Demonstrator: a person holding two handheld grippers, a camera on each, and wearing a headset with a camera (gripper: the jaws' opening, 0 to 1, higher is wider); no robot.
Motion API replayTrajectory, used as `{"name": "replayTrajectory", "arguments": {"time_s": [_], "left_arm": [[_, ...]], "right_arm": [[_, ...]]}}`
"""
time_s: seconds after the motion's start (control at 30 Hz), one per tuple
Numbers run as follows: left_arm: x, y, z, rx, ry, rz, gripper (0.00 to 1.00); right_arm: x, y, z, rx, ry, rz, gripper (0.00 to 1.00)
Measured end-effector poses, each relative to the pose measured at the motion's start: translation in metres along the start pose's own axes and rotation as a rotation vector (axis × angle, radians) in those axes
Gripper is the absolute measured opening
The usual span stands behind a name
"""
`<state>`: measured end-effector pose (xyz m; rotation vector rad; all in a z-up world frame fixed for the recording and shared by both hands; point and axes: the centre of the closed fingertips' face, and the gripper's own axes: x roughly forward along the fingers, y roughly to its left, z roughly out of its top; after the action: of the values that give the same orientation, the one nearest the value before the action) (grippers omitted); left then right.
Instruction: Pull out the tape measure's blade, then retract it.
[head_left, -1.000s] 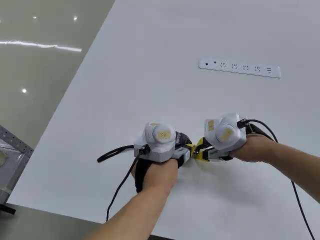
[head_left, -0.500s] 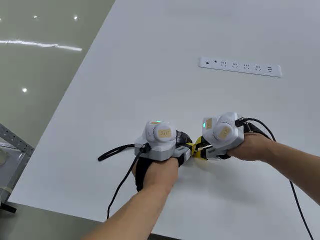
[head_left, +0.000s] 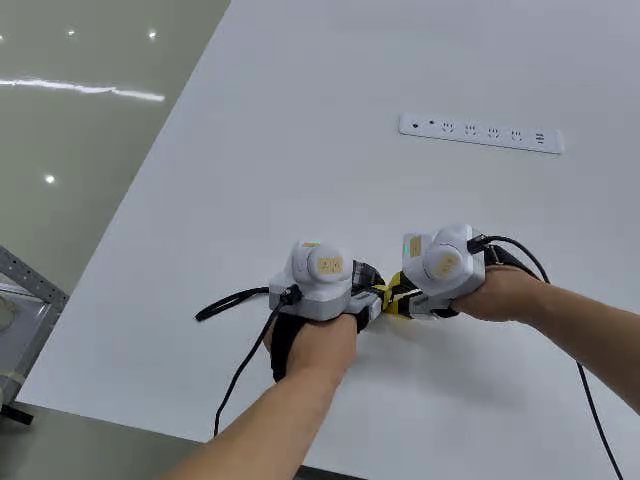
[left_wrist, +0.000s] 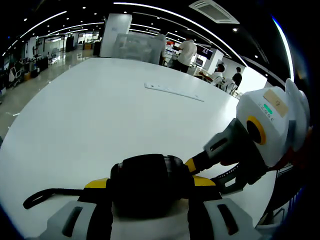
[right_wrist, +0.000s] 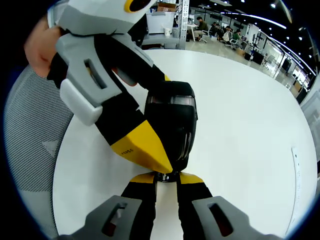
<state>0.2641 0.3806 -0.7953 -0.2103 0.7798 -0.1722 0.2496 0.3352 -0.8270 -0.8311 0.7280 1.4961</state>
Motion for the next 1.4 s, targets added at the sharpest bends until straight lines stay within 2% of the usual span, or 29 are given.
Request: {"name": "replayTrajectory", "arguments": {"time_s": [0.27,0.63,0.77,0.87,1.13,1.33,1.4], "left_arm": [[0.000,0.000,0.000,0.009,-0.003,0.004,0.58],[0.000,-0.001,0.000,0.017,-0.006,0.006,0.60],[-0.001,-0.001,0.000,0.037,-0.012,0.003,0.60],[-0.003,-0.002,0.001,0.074,-0.019,-0.001,0.59],[-0.009,0.000,0.000,0.109,-0.013,-0.032,0.59],[-0.018,0.003,-0.001,0.144,-0.014,-0.044,0.61],[-0.020,0.004,-0.004,0.156,0.000,-0.056,0.63]], "right_arm": [[0.000,-0.001,0.000,0.014,-0.014,-0.013,0.13],[0.000,0.000,0.000,-0.003,-0.002,-0.035,0.14],[-0.001,-0.003,-0.001,0.012,0.000,-0.062,0.17],[-0.002,-0.003,-0.002,0.022,0.003,-0.072,0.18],[-0.009,-0.003,0.001,0.109,-0.026,-0.097,0.23],[-0.014,-0.002,0.000,0.163,-0.026,-0.127,0.30],[-0.017,-0.001,-0.001,0.189,-0.027,-0.140,0.32]]}}
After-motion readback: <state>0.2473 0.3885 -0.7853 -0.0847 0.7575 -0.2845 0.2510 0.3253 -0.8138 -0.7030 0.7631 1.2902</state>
